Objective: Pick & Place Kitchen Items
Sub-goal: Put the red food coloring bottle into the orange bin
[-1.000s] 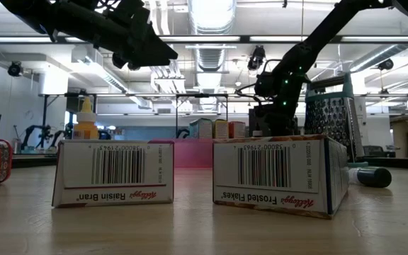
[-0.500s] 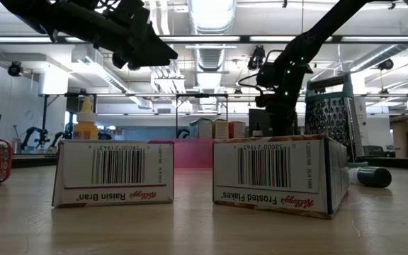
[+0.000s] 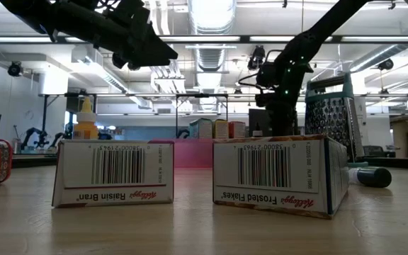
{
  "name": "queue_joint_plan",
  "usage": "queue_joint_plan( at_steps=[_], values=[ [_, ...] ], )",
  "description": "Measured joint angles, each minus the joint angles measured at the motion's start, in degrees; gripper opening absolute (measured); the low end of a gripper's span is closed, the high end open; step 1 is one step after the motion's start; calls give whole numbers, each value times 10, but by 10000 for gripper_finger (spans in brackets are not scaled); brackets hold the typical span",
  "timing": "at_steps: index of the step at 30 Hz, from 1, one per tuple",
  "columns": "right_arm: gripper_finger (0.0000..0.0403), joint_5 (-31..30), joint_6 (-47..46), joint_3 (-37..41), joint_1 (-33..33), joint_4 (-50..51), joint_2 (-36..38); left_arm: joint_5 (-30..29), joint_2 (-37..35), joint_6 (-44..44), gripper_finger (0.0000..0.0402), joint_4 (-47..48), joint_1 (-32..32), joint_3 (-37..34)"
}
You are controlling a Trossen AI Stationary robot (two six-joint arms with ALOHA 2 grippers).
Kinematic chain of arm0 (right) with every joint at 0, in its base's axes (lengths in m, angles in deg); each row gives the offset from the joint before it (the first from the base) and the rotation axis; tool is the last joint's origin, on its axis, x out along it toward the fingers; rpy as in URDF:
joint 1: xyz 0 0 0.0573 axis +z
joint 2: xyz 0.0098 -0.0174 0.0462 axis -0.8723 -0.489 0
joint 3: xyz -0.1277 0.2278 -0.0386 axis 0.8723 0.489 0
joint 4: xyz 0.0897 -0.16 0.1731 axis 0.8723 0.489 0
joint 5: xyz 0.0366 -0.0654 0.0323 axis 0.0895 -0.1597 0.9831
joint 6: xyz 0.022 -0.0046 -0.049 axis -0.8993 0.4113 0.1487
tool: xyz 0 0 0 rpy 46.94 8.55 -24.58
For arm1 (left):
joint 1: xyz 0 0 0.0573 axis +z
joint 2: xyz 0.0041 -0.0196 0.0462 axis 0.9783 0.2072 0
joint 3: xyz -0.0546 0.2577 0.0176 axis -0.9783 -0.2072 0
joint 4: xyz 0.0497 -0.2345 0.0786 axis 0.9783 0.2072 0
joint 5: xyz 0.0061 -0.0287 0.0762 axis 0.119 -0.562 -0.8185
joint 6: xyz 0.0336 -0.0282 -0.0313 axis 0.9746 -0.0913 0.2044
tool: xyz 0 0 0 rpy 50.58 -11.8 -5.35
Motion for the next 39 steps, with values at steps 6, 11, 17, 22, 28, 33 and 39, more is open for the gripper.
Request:
queue_joint_plan(
  at_steps=[6,11,17,22,28,33,39],
  values=[
    [93,4,8,1,13,-3,0,0,0,0,248,1,0,0],
    [54,2,16,1,22,-2,9,0,0,-1,248,5,0,0],
    [11,-8,24,1,36,24,33,0,0,-1,248,5,0,0],
    [9,-11,18,12,61,25,60,0,0,-1,248,10,0,0],
    [8,-69,20,55,113,-8,100,0,1,-13,248,12,0,0],
    [8,-85,6,84,162,-11,159,0,1,-14,248,12,0,0],
    [8,-85,-34,122,231,-23,259,0,1,-14,248,12,0,0]
  ],
)
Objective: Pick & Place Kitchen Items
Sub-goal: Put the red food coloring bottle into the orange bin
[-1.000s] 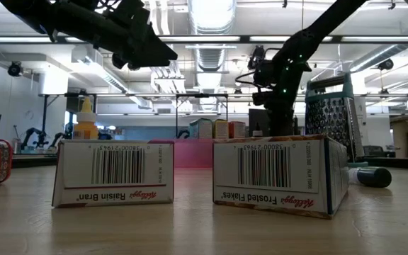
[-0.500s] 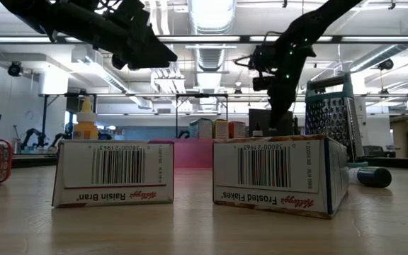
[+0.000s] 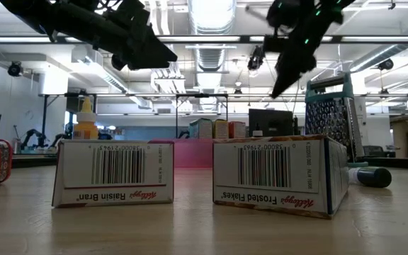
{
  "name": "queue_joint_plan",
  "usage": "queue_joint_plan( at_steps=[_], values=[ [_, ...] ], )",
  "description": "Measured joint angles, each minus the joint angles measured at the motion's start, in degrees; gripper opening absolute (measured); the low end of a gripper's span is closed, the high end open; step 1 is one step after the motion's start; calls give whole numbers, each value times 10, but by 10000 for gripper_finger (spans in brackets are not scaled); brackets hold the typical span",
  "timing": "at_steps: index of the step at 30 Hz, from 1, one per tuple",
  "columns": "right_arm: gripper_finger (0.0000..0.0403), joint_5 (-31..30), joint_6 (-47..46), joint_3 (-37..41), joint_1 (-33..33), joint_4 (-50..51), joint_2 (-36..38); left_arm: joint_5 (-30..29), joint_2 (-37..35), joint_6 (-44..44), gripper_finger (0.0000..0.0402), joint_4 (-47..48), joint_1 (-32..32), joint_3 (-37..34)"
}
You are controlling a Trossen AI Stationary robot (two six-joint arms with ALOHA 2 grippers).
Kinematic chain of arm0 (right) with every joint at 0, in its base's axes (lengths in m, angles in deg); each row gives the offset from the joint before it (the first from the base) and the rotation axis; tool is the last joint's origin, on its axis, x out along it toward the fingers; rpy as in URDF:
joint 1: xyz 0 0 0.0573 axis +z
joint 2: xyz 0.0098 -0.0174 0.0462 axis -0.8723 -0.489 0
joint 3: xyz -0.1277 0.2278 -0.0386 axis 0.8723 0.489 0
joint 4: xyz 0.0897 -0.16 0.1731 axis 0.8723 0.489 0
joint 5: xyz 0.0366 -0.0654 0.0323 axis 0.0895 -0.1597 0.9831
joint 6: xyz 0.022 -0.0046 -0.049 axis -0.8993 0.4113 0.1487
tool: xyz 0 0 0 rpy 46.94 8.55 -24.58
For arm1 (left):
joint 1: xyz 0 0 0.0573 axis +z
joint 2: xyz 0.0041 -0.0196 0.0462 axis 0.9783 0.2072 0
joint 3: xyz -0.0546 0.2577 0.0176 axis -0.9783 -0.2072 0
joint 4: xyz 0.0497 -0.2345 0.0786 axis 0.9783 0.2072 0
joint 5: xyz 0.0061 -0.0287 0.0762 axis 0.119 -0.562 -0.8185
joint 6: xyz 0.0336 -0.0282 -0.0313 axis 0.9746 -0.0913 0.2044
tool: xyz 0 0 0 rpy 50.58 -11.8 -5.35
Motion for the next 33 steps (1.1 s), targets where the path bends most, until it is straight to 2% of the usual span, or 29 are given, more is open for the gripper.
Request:
queue_joint_plan(
  at_steps=[3,9,12,18,21,23,29,33],
  values=[
    [8,-6,-19,18,37,-3,47,0,0,0,248,-2,0,0],
    [8,-128,-41,72,108,-32,123,0,0,0,248,-4,0,0],
    [8,-146,-53,109,113,-54,139,0,0,0,248,-5,0,0],
    [8,-146,-24,171,72,-131,115,0,0,0,248,-8,0,2],
    [8,-118,12,178,44,-176,84,0,0,0,248,-8,0,2],
    [8,-93,23,171,16,-180,55,0,0,-1,248,-8,0,2],
    [8,-82,61,124,-67,-171,-34,0,0,3,248,-8,0,1],
    [8,-48,69,99,-117,-172,-86,0,0,8,248,-7,0,0]
  ],
)
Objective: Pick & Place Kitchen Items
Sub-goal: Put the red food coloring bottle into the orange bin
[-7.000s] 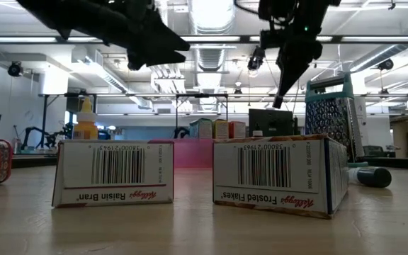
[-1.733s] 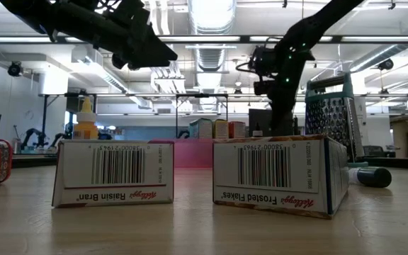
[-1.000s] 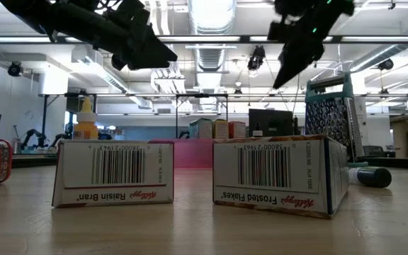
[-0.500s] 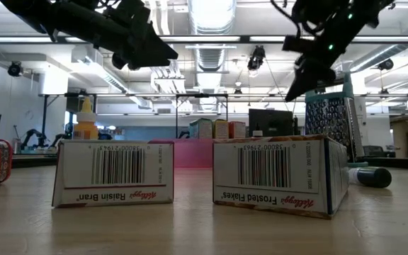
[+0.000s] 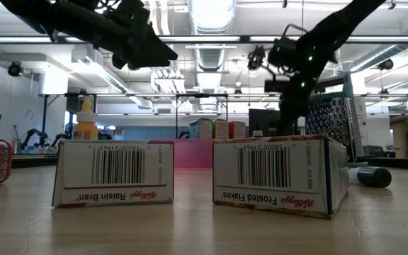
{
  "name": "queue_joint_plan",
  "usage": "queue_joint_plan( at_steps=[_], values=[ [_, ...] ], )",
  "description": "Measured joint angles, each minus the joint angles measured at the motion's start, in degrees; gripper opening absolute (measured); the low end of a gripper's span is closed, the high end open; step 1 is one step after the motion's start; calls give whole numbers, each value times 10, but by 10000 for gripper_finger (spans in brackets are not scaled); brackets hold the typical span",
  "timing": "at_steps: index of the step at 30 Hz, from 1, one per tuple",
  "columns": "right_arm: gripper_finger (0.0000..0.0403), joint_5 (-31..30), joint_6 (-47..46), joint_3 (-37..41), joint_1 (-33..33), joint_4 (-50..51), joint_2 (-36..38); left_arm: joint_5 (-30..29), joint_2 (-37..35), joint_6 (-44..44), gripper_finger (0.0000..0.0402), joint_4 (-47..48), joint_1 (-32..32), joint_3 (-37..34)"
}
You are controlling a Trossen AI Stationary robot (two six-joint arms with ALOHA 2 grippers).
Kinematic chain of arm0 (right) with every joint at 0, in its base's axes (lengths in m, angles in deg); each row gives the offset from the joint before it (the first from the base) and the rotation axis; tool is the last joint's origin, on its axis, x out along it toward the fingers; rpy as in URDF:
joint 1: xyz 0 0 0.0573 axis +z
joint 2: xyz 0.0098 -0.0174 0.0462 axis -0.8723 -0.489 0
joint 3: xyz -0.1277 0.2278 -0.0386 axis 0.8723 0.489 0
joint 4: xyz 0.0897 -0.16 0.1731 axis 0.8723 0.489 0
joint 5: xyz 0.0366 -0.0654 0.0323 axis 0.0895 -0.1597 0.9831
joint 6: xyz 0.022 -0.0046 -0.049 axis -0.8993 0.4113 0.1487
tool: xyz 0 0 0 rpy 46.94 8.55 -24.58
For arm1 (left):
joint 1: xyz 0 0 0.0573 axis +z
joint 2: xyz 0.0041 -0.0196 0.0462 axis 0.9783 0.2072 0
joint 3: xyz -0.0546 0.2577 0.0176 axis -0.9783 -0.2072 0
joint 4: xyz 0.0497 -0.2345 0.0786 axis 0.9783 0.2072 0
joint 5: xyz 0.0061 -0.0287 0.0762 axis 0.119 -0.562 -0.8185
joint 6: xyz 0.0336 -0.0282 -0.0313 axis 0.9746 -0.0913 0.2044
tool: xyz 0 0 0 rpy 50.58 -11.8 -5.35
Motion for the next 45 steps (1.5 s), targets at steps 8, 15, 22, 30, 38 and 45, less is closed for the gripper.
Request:
queue_joint_plan(
  at_steps=[8,15,22,30,38,45],
  values=[
    [8,34,-42,-49,-52,1,-86,0,0,7,247,1,7,0],
    [8,42,-52,-92,-51,18,-131,-1,0,7,248,7,17,0],
    [8,40,-65,-59,-50,0,-131,0,0,4,247,26,17,0],
    [8,35,-75,-38,-50,-37,-130,0,0,-5,247,25,17,0],
    [8,35,-71,-36,-50,-38,-130,0,0,-9,248,25,17,0],
    [8,35,-65,-36,-50,-40,-130,0,0,-9,248,25,17,0]
  ],
)
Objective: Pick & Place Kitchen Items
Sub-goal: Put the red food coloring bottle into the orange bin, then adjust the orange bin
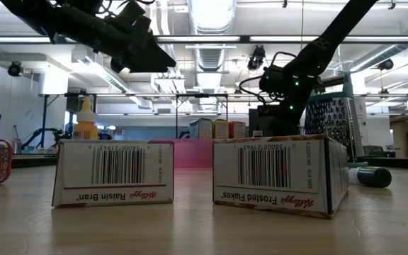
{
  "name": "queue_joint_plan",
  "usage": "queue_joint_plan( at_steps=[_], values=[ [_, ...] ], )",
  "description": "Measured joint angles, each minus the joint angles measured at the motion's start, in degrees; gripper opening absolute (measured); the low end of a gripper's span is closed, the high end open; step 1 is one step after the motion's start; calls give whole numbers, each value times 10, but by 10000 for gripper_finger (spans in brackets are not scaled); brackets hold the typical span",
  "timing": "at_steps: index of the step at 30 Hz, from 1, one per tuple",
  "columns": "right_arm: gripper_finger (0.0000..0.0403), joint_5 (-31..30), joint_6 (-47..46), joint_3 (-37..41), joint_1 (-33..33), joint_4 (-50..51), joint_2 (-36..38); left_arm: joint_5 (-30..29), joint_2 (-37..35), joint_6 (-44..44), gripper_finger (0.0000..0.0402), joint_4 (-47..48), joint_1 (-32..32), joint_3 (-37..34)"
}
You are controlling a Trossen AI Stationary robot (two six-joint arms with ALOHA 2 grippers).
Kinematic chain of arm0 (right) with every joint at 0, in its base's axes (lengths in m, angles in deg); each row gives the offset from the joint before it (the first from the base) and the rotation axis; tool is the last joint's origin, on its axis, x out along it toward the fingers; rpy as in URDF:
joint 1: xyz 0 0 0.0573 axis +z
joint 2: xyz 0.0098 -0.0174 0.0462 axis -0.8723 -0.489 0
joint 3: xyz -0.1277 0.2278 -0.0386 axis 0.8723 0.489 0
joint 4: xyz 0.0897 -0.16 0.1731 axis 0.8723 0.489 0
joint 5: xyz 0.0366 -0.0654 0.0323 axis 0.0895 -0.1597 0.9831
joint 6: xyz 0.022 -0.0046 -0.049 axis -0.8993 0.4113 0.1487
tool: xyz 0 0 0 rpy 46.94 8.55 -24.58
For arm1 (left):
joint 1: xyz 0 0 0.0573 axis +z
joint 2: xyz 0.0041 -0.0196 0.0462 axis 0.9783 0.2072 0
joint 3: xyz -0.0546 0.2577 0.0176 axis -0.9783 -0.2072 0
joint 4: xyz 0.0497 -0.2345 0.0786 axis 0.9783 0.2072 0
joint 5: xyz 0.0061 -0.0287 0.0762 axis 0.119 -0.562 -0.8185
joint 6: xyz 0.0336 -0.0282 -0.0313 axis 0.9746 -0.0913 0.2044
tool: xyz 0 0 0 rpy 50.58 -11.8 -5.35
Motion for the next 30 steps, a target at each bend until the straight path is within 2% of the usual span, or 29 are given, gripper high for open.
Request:
queue_joint_plan(
  at_steps=[9,18,30],
  values=[
    [8,0,15,1,-2,-8,-22,0,0,-1,247,-1,0,0],
    [8,-26,19,1,-4,-26,-43,0,0,2,248,-1,0,0],
    [8,3,14,-6,-2,54,12,0,0,2,248,0,1,0]
  ],
)
